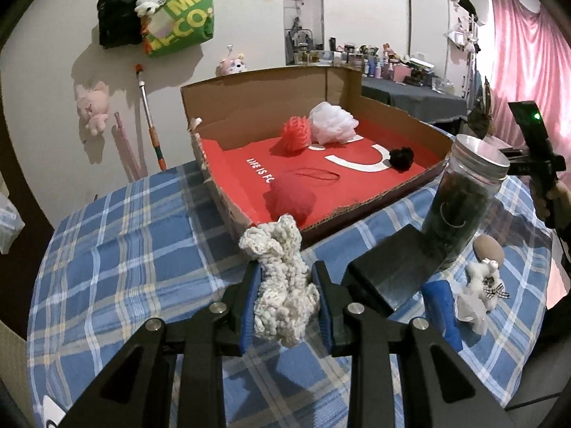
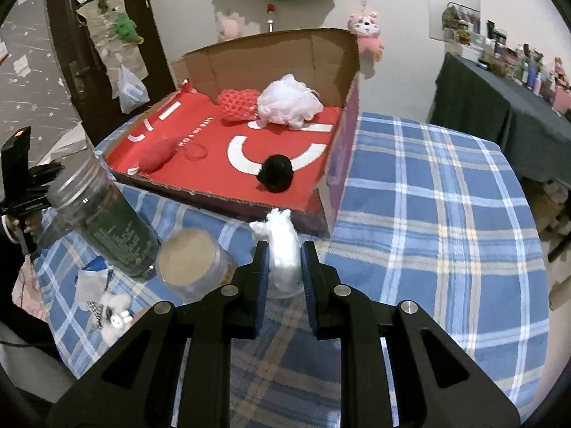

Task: Organize soft objects
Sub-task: 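Carry the white plush and cream crochet piece into the box with both tools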

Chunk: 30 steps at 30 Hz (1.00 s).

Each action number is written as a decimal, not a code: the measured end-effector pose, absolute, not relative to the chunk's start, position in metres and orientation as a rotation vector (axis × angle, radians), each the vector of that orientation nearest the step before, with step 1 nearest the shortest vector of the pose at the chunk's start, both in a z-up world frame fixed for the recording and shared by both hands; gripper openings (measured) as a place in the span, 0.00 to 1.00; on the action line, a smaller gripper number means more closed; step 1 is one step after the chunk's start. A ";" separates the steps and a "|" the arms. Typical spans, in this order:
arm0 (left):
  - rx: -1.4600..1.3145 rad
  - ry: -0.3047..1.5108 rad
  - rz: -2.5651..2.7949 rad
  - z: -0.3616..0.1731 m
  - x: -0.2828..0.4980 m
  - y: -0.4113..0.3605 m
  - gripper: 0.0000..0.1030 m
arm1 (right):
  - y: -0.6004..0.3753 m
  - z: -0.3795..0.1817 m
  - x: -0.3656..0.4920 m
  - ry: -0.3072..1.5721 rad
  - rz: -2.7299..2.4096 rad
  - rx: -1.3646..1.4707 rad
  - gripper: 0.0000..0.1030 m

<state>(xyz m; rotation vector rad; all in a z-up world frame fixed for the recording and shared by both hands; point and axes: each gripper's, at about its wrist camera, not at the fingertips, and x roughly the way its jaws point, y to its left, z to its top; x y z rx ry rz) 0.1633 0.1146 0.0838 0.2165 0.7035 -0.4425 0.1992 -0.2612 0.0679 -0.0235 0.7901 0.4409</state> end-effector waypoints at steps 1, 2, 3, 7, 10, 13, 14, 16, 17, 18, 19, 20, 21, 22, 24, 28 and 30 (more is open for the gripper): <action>0.224 0.700 -0.449 0.086 0.164 0.113 0.30 | -0.260 0.069 0.201 0.789 0.447 -0.025 0.17; 0.233 0.697 -0.457 0.087 0.165 0.111 0.30 | -0.259 0.071 0.203 0.788 0.450 -0.031 0.17; 0.239 0.693 -0.463 0.088 0.165 0.110 0.30 | -0.257 0.073 0.205 0.786 0.455 -0.037 0.17; 0.266 0.679 -0.495 0.096 0.171 0.099 0.30 | -0.250 0.078 0.215 0.785 0.480 -0.055 0.17; 0.267 0.683 -0.520 0.100 0.180 0.090 0.30 | -0.242 0.082 0.223 0.786 0.498 -0.081 0.17; 0.260 0.684 -0.542 0.105 0.188 0.082 0.30 | -0.236 0.087 0.234 0.794 0.538 -0.062 0.17; 0.254 0.689 -0.549 0.107 0.192 0.078 0.30 | -0.233 0.089 0.237 0.795 0.549 -0.055 0.17; 0.240 0.697 -0.565 0.111 0.200 0.071 0.30 | -0.228 0.092 0.245 0.803 0.565 -0.045 0.17; 0.233 0.702 -0.576 0.114 0.204 0.067 0.30 | -0.224 0.095 0.252 0.807 0.569 -0.042 0.17; 0.226 0.704 -0.582 0.116 0.209 0.063 0.30 | -0.220 0.097 0.258 0.812 0.574 -0.041 0.17; 0.216 0.713 -0.591 0.119 0.214 0.057 0.30 | -0.217 0.098 0.262 0.817 0.576 -0.040 0.17; 0.206 0.726 -0.600 0.121 0.220 0.052 0.30 | -0.213 0.100 0.268 0.824 0.572 -0.041 0.17; 0.192 0.739 -0.603 0.124 0.228 0.045 0.30 | -0.208 0.101 0.274 0.831 0.565 -0.044 0.17; 0.179 0.747 -0.604 0.126 0.233 0.041 0.30 | -0.204 0.103 0.280 0.840 0.565 -0.043 0.17; 0.144 0.788 -0.625 0.129 0.247 0.030 0.30 | -0.196 0.105 0.294 0.857 0.554 -0.040 0.17; 0.113 0.851 -0.621 0.131 0.275 0.005 0.30 | -0.180 0.107 0.318 0.910 0.491 -0.067 0.17; 0.116 0.881 -0.607 0.128 0.284 -0.003 0.30 | -0.173 0.105 0.331 0.940 0.442 -0.089 0.17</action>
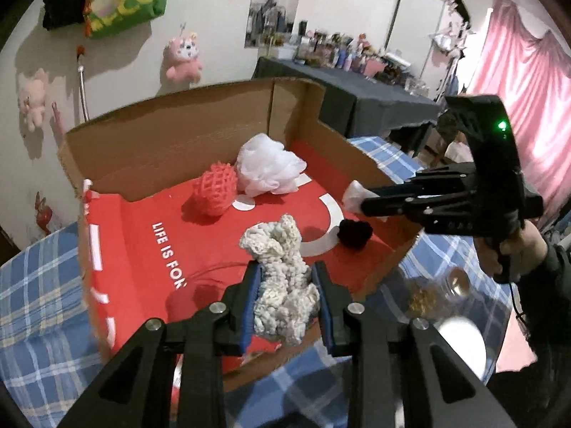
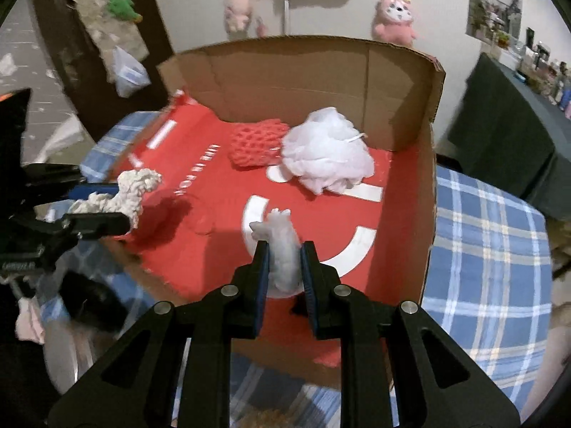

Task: Organize soft objects
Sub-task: 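Carry the white plush and cream crochet piece into the box with both tools, then open both tools to release the plush and crochet piece in the box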

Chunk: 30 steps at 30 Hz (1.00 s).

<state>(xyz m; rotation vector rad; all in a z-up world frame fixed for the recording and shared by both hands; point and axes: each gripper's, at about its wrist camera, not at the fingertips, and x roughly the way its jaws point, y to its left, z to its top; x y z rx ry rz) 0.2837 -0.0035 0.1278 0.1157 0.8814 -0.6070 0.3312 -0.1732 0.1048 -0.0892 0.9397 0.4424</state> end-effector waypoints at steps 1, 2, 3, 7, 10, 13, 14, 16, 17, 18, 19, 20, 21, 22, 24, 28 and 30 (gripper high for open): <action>0.126 0.895 -0.582 0.126 0.290 -0.008 0.30 | -0.172 0.103 0.337 0.958 0.428 -0.094 0.17; 0.139 0.909 -0.553 0.124 0.296 -0.012 0.30 | -0.171 0.101 0.343 0.981 0.410 -0.100 0.17; 0.146 0.932 -0.527 0.121 0.303 -0.014 0.30 | -0.170 0.098 0.349 0.999 0.387 -0.103 0.17; 0.146 0.995 -0.434 0.111 0.326 -0.013 0.30 | -0.170 0.085 0.372 1.064 0.321 -0.130 0.17; 0.163 1.021 -0.373 0.102 0.344 -0.008 0.30 | -0.169 0.076 0.385 1.093 0.282 -0.156 0.17; 0.164 1.036 -0.336 0.096 0.359 -0.003 0.30 | -0.168 0.069 0.395 1.117 0.267 -0.169 0.17; 0.162 1.038 -0.325 0.094 0.363 -0.001 0.30 | -0.166 0.068 0.397 1.122 0.265 -0.172 0.17; 0.180 1.051 -0.304 0.087 0.372 0.001 0.30 | -0.162 0.065 0.401 1.129 0.257 -0.198 0.17; 0.186 1.055 -0.300 0.084 0.375 0.001 0.30 | -0.160 0.064 0.402 1.130 0.252 -0.212 0.17; 0.193 1.060 -0.297 0.082 0.377 0.002 0.30 | -0.158 0.063 0.403 1.132 0.250 -0.220 0.17; 0.201 1.064 -0.290 0.079 0.380 0.003 0.31 | -0.156 0.061 0.404 1.138 0.246 -0.236 0.17; 0.208 1.069 -0.281 0.076 0.383 0.004 0.31 | -0.155 0.059 0.406 1.144 0.242 -0.252 0.17; 0.209 1.074 -0.277 0.075 0.384 0.006 0.31 | -0.154 0.059 0.407 1.147 0.239 -0.258 0.17; 0.206 1.081 -0.273 0.072 0.386 0.008 0.31 | -0.154 0.057 0.409 1.152 0.234 -0.263 0.17; 0.205 1.092 -0.259 0.068 0.391 0.010 0.31 | -0.153 0.055 0.411 1.158 0.232 -0.271 0.17; 0.219 1.115 -0.235 0.058 0.399 0.017 0.32 | -0.148 0.051 0.412 1.166 0.227 -0.300 0.17; 0.219 1.128 -0.234 0.054 0.402 0.019 0.34 | -0.138 0.046 0.409 1.166 0.224 -0.316 0.17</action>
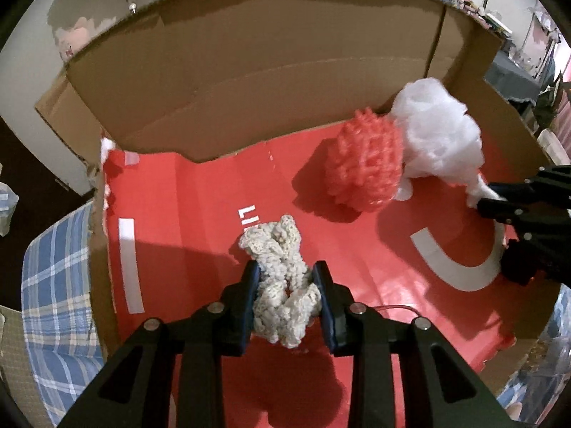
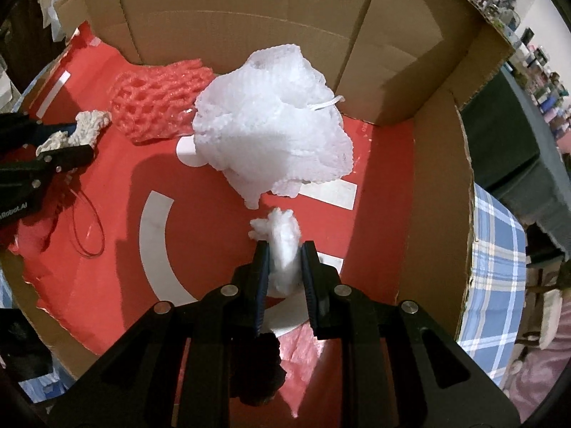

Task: Organize soft objects
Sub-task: 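Open both tools to release the plush and crochet piece in the box, then withdraw both open tools from the box toward the remaining table items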

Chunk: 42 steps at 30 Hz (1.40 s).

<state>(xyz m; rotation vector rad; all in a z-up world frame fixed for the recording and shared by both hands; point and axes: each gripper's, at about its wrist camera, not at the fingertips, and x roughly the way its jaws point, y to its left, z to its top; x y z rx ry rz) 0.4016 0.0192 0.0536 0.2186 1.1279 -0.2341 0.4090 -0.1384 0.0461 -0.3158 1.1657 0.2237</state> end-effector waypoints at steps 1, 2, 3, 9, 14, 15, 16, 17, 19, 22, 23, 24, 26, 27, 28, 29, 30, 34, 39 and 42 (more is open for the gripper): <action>0.218 1.130 -0.230 0.052 0.403 0.020 0.34 | -0.138 0.045 0.409 1.166 0.221 -0.318 0.17; 0.216 1.133 -0.228 0.050 0.404 0.021 0.34 | -0.138 0.044 0.409 1.167 0.223 -0.319 0.17; 0.214 1.134 -0.228 0.049 0.404 0.022 0.35 | -0.139 0.040 0.408 1.168 0.222 -0.321 0.18; 0.211 1.128 -0.227 0.049 0.405 0.024 0.39 | -0.138 0.036 0.406 1.168 0.226 -0.331 0.20; 0.199 1.113 -0.247 0.054 0.404 0.024 0.57 | -0.138 0.030 0.405 1.171 0.232 -0.331 0.21; 0.201 1.105 -0.251 0.058 0.399 0.020 0.63 | -0.139 0.030 0.405 1.173 0.232 -0.325 0.21; 0.205 1.088 -0.255 0.062 0.396 0.019 0.66 | -0.140 0.030 0.404 1.175 0.233 -0.319 0.21; 0.206 1.077 -0.258 0.065 0.392 0.021 0.66 | -0.142 0.032 0.403 1.176 0.236 -0.317 0.22; 0.204 1.051 -0.267 0.072 0.387 0.021 0.69 | -0.142 0.032 0.401 1.172 0.236 -0.331 0.32; 0.191 1.020 -0.278 0.083 0.376 0.022 0.69 | -0.140 0.036 0.398 1.160 0.271 -0.332 0.51; 0.188 1.011 -0.282 0.087 0.371 0.022 0.69 | -0.138 0.038 0.396 1.148 0.259 -0.347 0.53; 0.181 0.999 -0.287 0.092 0.365 0.023 0.70 | -0.136 0.040 0.393 1.133 0.248 -0.365 0.53; 0.167 0.975 -0.293 0.103 0.353 0.023 0.71 | -0.134 0.048 0.387 1.112 0.255 -0.360 0.54; 0.160 0.963 -0.295 0.107 0.351 0.024 0.73 | -0.135 0.054 0.383 1.103 0.256 -0.347 0.54; 0.148 0.943 -0.299 0.114 0.343 0.025 0.76 | -0.136 0.060 0.380 1.089 0.250 -0.342 0.55; 0.140 0.927 -0.302 0.120 0.336 0.026 0.77 | -0.137 0.068 0.374 1.068 0.245 -0.337 0.57; 0.135 0.915 -0.303 0.122 0.333 0.027 0.79 | -0.138 0.076 0.369 1.050 0.245 -0.331 0.60; 0.105 0.833 -0.307 0.145 0.304 0.034 0.86 | -0.144 0.109 0.344 0.975 0.254 -0.285 0.69; 0.097 0.728 -0.306 0.173 0.267 0.023 0.92 | -0.149 0.156 0.302 0.858 0.269 -0.206 0.76; 0.086 0.674 -0.315 0.189 0.240 0.020 0.95 | -0.154 0.176 0.269 0.782 0.260 -0.170 0.76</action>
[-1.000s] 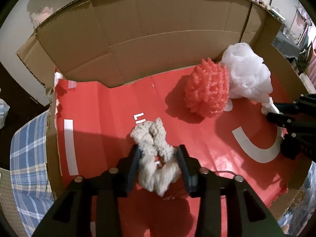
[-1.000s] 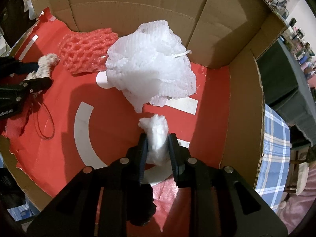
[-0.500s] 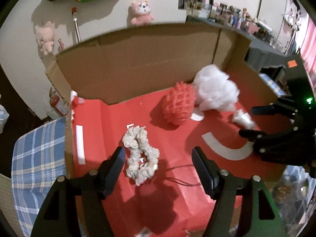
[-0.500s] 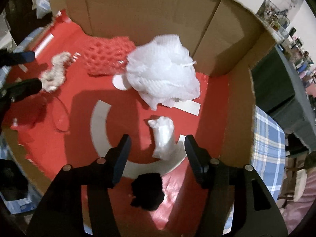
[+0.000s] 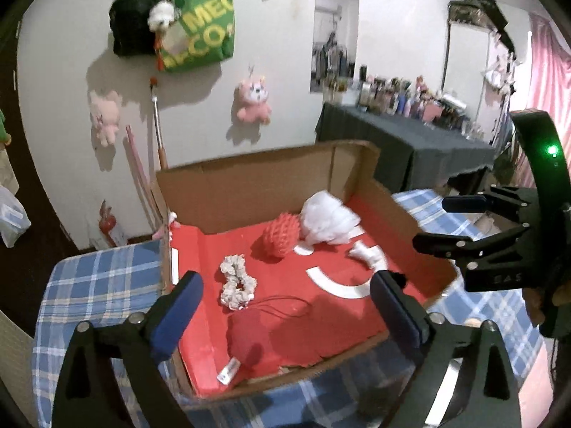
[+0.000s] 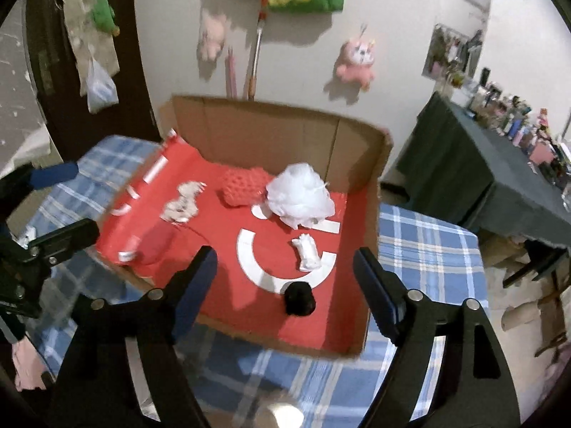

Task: Organize soft objects
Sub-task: 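Withdraw both open tools from the box toward the remaining table items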

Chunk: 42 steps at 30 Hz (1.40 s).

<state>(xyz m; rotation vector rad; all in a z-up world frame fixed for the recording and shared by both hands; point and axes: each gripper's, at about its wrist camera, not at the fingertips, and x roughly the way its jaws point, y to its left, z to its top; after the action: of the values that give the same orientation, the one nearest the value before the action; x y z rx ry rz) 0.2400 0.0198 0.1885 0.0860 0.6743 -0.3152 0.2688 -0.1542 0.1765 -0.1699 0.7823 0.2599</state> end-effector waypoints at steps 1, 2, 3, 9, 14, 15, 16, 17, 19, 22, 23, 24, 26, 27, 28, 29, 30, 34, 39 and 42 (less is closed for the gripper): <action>0.083 0.653 -0.313 0.194 0.229 0.020 0.95 | -0.154 0.182 0.258 0.762 0.257 -0.169 0.76; 0.086 0.637 -0.310 0.198 0.220 0.019 0.95 | -0.154 0.187 0.244 0.733 0.257 -0.169 0.76; 0.086 0.622 -0.306 0.200 0.212 0.018 0.95 | -0.153 0.193 0.231 0.709 0.258 -0.171 0.76; 0.056 0.530 -0.312 0.210 0.157 0.018 0.99 | -0.156 0.212 0.158 0.569 0.262 -0.151 0.76; 0.020 0.472 -0.318 0.209 0.113 0.020 1.00 | -0.164 0.211 0.104 0.483 0.280 -0.093 0.86; 0.018 0.459 -0.315 0.208 0.104 0.019 1.00 | -0.165 0.210 0.097 0.475 0.279 -0.092 0.86; 0.012 0.446 -0.313 0.206 0.094 0.019 1.00 | -0.165 0.208 0.087 0.462 0.276 -0.092 0.86; 0.002 0.441 -0.316 0.205 0.086 0.020 1.00 | -0.165 0.205 0.075 0.441 0.271 -0.092 0.86; -0.010 0.435 -0.321 0.201 0.072 0.020 1.00 | -0.166 0.199 0.059 0.419 0.257 -0.091 0.88; -0.028 0.418 -0.323 0.191 0.052 0.020 1.00 | -0.166 0.185 0.041 0.406 0.253 -0.071 0.91; -0.040 0.421 -0.325 0.186 0.046 0.020 1.00 | -0.166 0.178 0.036 0.406 0.247 -0.061 0.91; -0.047 0.418 -0.320 0.183 0.042 0.020 1.00 | -0.167 0.174 0.032 0.404 0.241 -0.055 0.91; -0.048 0.410 -0.309 0.174 0.030 0.019 1.00 | -0.165 0.161 0.022 0.390 0.214 -0.054 0.91; -0.044 0.408 -0.300 0.169 0.026 0.017 1.00 | -0.165 0.158 0.018 0.384 0.204 -0.056 0.91; -0.038 0.409 -0.287 0.164 0.021 0.016 1.00 | -0.164 0.151 0.014 0.373 0.189 -0.057 0.91; -0.032 0.407 -0.276 0.158 0.017 0.015 1.00 | -0.165 0.146 0.012 0.371 0.181 -0.056 0.91; -0.030 0.405 -0.274 0.153 0.013 0.015 1.00 | -0.166 0.139 0.010 0.373 0.175 -0.051 0.91; -0.024 0.418 -0.240 0.128 0.004 0.015 1.00 | -0.169 0.111 0.014 0.437 0.165 -0.018 0.92; 0.004 0.455 -0.219 0.100 0.004 0.012 1.00 | -0.173 0.076 0.024 0.529 0.160 0.015 0.92; 0.007 0.498 -0.220 0.084 0.008 0.011 1.00 | -0.173 0.062 0.027 0.563 0.156 0.021 0.92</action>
<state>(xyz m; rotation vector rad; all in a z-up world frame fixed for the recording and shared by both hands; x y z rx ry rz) 0.0080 0.0109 0.0842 0.0072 0.4979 -0.2203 0.0272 -0.1728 0.0623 0.0208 0.5629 0.1564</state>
